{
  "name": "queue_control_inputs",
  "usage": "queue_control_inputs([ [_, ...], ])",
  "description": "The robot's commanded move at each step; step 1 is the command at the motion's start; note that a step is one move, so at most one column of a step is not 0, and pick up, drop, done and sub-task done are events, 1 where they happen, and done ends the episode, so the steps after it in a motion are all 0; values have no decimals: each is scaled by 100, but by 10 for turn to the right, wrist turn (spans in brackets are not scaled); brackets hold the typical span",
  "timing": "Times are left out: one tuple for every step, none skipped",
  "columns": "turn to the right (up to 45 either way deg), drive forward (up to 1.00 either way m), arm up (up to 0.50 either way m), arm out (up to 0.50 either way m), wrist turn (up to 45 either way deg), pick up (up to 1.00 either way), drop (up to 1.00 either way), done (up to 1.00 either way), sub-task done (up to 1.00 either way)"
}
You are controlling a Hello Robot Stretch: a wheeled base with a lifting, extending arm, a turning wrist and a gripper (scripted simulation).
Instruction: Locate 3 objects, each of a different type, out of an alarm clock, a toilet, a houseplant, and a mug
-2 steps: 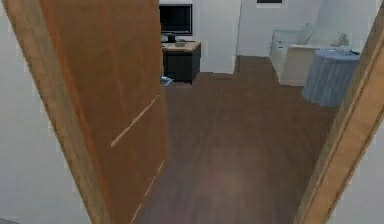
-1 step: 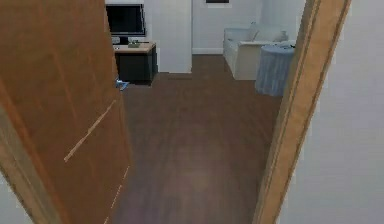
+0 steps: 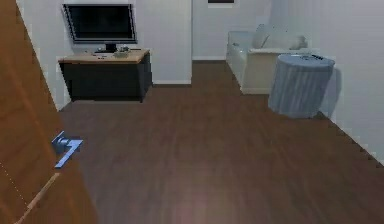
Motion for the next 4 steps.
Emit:
queue_control_inputs([
  [30, 0, 0, 0, 0, 0, 0, 0, 0],
  [0, 15, 0, 0, 0, 0, 0, 0, 0],
  [450, 0, 0, 0, 0, 0, 0, 0, 0],
  [360, 0, 0, 0, 0, 0, 0, 0, 0],
])
